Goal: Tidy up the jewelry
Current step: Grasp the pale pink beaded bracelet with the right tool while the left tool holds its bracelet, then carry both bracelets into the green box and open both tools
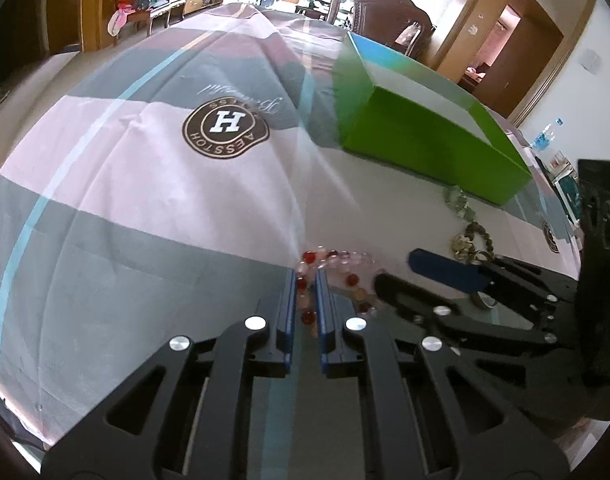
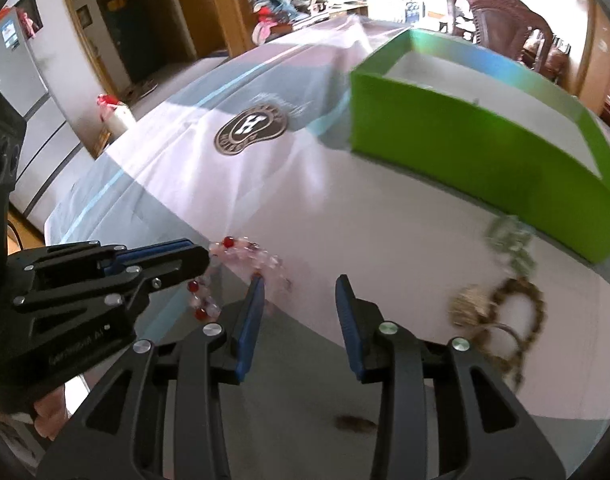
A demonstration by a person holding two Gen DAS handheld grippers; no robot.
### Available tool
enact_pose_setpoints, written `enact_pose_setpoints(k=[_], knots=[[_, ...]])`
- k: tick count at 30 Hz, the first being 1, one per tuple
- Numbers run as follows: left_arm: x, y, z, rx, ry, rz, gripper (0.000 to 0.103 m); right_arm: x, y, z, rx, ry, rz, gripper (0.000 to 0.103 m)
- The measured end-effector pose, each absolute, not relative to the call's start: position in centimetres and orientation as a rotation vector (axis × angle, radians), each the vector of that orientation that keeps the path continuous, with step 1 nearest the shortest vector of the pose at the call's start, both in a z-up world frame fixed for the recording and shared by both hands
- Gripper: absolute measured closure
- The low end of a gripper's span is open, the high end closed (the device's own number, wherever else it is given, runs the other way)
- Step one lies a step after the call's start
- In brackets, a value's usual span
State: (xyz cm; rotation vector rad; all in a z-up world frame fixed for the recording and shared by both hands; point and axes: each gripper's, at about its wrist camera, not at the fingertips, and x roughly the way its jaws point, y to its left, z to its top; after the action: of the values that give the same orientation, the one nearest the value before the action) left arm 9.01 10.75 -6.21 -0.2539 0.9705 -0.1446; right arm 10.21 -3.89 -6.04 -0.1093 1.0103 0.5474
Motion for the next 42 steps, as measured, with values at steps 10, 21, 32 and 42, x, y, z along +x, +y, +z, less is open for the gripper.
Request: enact_pose_setpoints(k=[10,21,32,42], knots=[[9.4,10.4,-7.0,-0.241,0.99,-0.159,0.081,9.8,-4.8,-5.8,-0.098,1.011,0.539,0.096],[9.6,8.1,-6.9,-0.132,0.994,-0.166,0.089,9.2,-10.6,-3.6,-0.022,0.947,0.417,0.096],[9.4,6.6,-2.5,-0.12,0.904,-0.237,0.095,8.3,-13.0,-1.4,-0.011,0.887,0.385,0.098],[11.7,3.1,2.9,-0.067,0.801,-0.316,0.095,9.7,-15.0,2.1,-0.067,0.811,0.338,0.091]])
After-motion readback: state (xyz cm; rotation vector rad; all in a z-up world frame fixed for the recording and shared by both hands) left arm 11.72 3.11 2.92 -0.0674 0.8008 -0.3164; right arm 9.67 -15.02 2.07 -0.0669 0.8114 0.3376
